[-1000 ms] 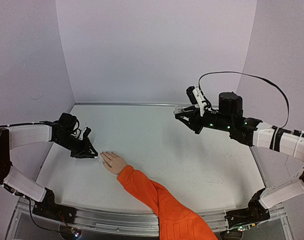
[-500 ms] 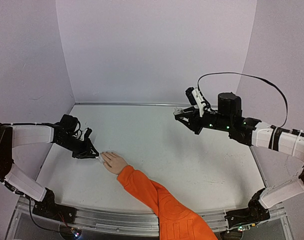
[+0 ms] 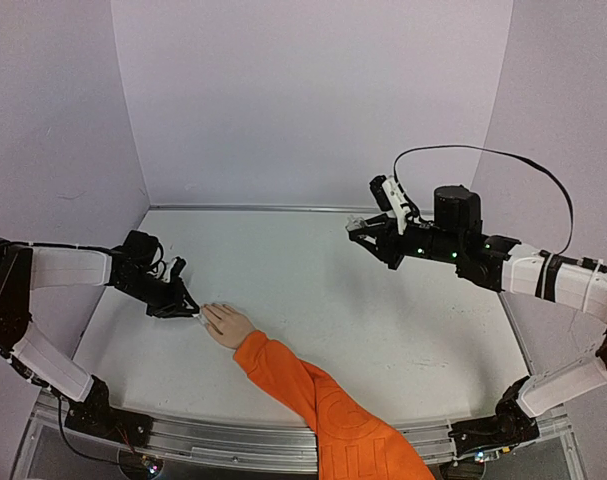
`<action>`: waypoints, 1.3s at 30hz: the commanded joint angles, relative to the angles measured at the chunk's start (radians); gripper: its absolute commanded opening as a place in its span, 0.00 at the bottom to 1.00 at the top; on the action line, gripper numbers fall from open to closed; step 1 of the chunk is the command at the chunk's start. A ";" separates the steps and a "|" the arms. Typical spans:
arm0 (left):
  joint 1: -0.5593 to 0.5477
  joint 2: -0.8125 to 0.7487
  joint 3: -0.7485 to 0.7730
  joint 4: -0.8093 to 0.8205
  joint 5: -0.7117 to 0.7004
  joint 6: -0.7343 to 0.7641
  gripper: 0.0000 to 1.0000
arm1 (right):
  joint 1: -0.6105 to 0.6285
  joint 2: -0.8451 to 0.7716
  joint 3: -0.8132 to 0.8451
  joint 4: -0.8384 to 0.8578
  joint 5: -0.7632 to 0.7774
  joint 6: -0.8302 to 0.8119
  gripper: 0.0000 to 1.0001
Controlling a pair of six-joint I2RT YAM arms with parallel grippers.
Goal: Paint the nails
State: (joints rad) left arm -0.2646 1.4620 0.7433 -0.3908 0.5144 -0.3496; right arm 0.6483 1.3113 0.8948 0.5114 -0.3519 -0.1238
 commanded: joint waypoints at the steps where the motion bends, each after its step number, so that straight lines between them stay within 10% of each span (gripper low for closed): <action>1: 0.005 0.013 0.007 0.040 0.022 -0.002 0.00 | -0.006 0.000 0.044 0.047 -0.025 -0.005 0.00; 39: 0.005 0.062 -0.001 0.086 0.065 -0.003 0.00 | -0.006 0.014 0.036 0.047 -0.037 0.001 0.00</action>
State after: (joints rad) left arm -0.2646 1.5166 0.7433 -0.3447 0.5484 -0.3492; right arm 0.6456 1.3239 0.8948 0.5114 -0.3634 -0.1234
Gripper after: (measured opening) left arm 0.151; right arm 0.210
